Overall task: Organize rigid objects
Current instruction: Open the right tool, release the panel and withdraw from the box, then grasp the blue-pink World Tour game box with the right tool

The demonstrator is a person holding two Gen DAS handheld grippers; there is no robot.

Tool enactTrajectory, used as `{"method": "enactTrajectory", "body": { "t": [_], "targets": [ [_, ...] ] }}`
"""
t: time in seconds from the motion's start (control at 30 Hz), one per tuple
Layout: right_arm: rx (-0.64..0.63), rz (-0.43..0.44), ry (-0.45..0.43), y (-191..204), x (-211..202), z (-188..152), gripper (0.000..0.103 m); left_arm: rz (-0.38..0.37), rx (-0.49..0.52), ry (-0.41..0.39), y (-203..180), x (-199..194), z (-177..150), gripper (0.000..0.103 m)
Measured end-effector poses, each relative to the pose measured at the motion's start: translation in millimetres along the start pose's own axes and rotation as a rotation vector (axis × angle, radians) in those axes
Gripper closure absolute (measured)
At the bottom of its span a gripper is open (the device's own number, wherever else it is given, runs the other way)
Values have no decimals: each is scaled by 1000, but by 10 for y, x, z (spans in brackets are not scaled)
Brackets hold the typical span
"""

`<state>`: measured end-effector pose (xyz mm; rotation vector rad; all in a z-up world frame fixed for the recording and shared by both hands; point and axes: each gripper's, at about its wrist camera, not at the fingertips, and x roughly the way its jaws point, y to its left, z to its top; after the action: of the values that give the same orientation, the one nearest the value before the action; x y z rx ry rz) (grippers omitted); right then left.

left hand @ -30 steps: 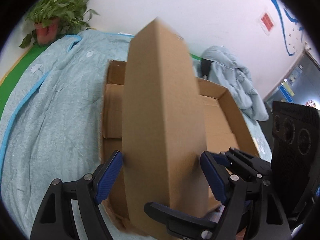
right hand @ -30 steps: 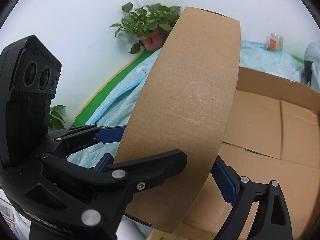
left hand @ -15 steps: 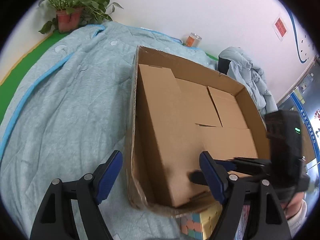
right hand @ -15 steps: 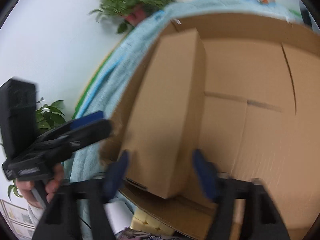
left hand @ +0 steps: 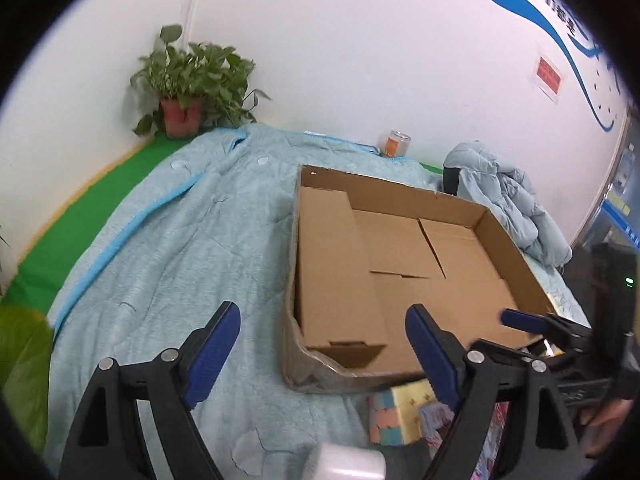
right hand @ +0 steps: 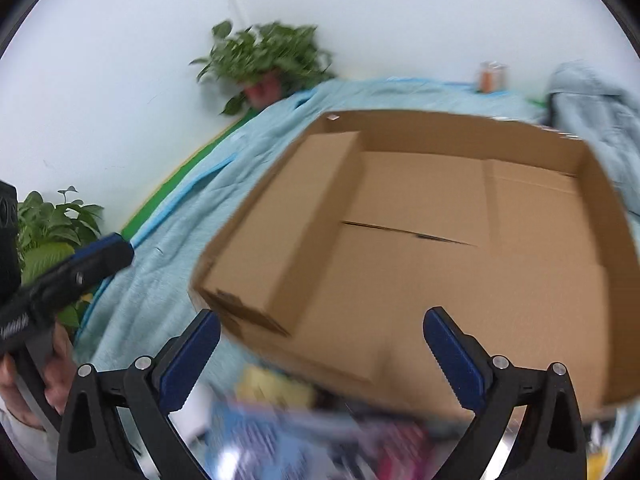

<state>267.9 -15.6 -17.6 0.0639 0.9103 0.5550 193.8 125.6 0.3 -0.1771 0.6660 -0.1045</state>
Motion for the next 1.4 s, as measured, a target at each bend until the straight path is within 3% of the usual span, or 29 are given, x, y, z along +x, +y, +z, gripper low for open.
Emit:
{"method": "enactTrajectory", "body": {
  "t": [0.07, 0.1, 0.13, 0.17, 0.23, 0.27, 0.3, 0.33, 0.37, 0.4, 0.47, 0.67, 0.77, 0.83, 0.9, 0.97, 1.07, 1.2, 1.33, 1.4],
  "targets": [
    [10, -17, -29, -95, -275, -194, 6, -26, 24, -9, -126, -53, -56, 20],
    [12, -10, -49, -149, -405, -269, 16, -43, 30, 3, -196, -70, -92, 35],
    [9, -7, -70, -214, -555, -352, 42, -73, 36, 23, -265, -87, -128, 58],
    [4, -22, -73, -334, -653, -403, 55, -95, 50, 52, -336, -91, -157, 103],
    [11, -27, -107, -450, -919, -590, 50, -104, 76, 56, -458, -171, -238, 98],
    [23, -12, -143, -521, -1042, -685, 18, -118, 106, 44, -563, -245, -308, 97],
    [39, -17, -168, -570, -1190, -798, 0, -123, 123, 47, -621, -277, -353, 81],
    [57, -31, -200, -612, -1299, -889, 0, -123, 138, 59, -680, -290, -398, 61],
    [59, -27, -208, -644, -1393, -989, 0, -119, 142, 79, -726, -295, -454, 17],
    [55, -4, -193, -672, -1441, -1072, 0, -129, 130, 83, -761, -308, -515, 9],
    [59, 66, -143, -729, -1538, -1246, 0, -198, 114, 130, -834, -292, -625, 9],
    [2, 258, -41, -570, -1592, -1615, 0, -302, 46, 310, -951, -67, -878, 9],
    [21, 294, 12, -526, -1588, -1797, 1, -325, 13, 381, -979, 56, -996, 12],
    [87, 335, 50, -597, -1577, -1929, 1, -291, 15, 396, -996, 119, -1051, 12],
    [132, 361, 86, -631, -1531, -2018, 1, -267, 11, 418, -987, 181, -1078, 22],
    [161, 365, 105, -587, -1491, -2060, 1, -246, 1, 466, -942, 267, -1124, 38],
    [237, 358, 147, -614, -1340, -2106, 0, -276, -49, 494, -880, 341, -1174, 42],
    [297, 273, 197, -691, -1173, -2154, 4, -282, -38, 483, -875, 319, -1176, 45],
    [317, 269, 211, -668, -1180, -2217, 5, -304, -47, 485, -799, 253, -1170, 50],
    [340, 283, 248, -663, -1178, -2269, 11, -318, -60, 485, -744, 181, -1179, 52]
  ]
}}
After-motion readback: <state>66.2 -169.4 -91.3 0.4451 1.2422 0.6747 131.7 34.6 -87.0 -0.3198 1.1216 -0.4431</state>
